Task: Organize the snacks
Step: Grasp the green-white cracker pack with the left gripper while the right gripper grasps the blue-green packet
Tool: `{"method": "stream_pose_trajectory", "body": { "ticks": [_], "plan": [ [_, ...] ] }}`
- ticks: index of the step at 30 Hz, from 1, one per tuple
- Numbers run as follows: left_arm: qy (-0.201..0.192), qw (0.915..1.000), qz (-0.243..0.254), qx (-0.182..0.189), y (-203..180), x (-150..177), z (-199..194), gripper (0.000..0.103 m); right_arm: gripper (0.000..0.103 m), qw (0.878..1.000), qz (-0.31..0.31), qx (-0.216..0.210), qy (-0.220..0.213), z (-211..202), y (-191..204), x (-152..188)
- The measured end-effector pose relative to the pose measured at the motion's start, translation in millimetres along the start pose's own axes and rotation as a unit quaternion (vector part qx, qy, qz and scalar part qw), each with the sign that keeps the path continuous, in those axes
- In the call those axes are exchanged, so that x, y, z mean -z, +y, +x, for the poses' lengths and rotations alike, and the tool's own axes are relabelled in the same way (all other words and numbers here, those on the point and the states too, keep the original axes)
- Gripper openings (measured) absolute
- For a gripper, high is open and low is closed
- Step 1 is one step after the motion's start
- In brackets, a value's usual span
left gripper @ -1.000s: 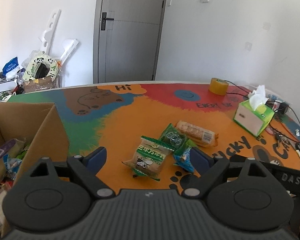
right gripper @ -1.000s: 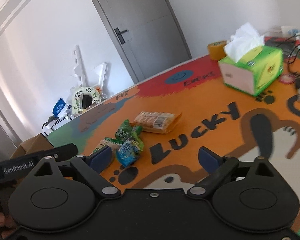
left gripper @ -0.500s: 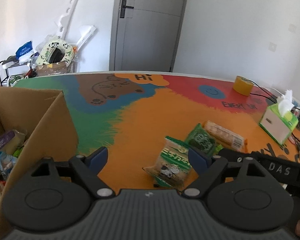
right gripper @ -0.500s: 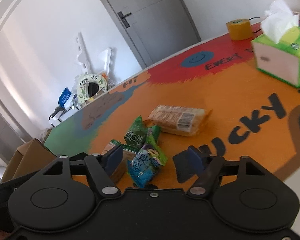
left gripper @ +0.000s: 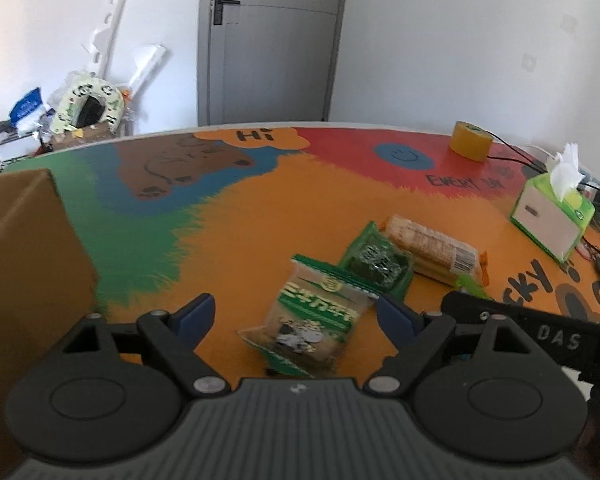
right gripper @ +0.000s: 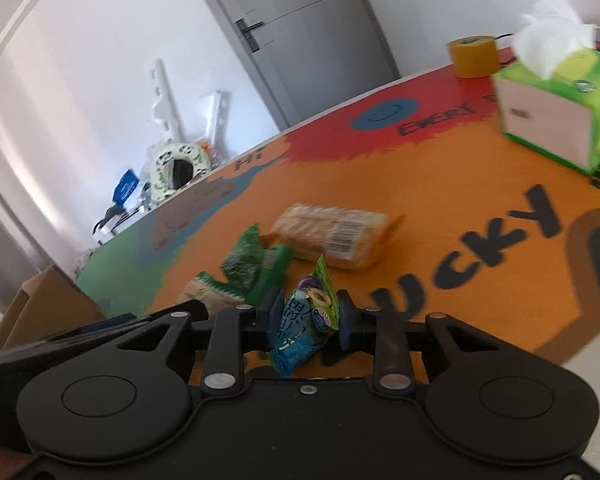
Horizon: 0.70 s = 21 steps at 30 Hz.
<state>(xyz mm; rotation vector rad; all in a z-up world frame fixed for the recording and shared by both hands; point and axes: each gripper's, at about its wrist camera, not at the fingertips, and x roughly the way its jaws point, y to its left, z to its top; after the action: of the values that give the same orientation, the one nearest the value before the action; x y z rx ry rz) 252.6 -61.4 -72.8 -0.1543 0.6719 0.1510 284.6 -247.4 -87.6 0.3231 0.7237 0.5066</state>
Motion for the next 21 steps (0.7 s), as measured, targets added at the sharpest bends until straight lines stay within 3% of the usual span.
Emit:
{"method": "stream_pose_trajectory", "body": {
  "ticks": [8, 9, 10, 13, 21],
  "plan": [
    [0.007, 0.9995, 0.026, -0.019, -9, 11, 13, 0.087, 0.029, 1.0, 0.008, 0.005, -0.011, -11, -8, 5],
    [0.007, 0.9994, 0.027, -0.02, -10, 12, 13, 0.084, 0.029, 1.0, 0.007, 0.006, -0.012, -12, -8, 6],
    [0.002, 0.9994, 0.028, -0.02, -10, 12, 12, 0.072, 0.029, 1.0, 0.006, 0.007, -0.013, -12, -7, 6],
    [-0.004, 0.9992, 0.036, -0.016, -10, 14, 8, 0.061, 0.029, 1.0, 0.005, 0.01, -0.014, -15, -5, 8],
    [-0.002, 0.9996, 0.027, 0.002, -5, 20, -7, 0.056, 0.028, 1.0, 0.011, 0.013, -0.017, -24, 0, 16]
  ]
}}
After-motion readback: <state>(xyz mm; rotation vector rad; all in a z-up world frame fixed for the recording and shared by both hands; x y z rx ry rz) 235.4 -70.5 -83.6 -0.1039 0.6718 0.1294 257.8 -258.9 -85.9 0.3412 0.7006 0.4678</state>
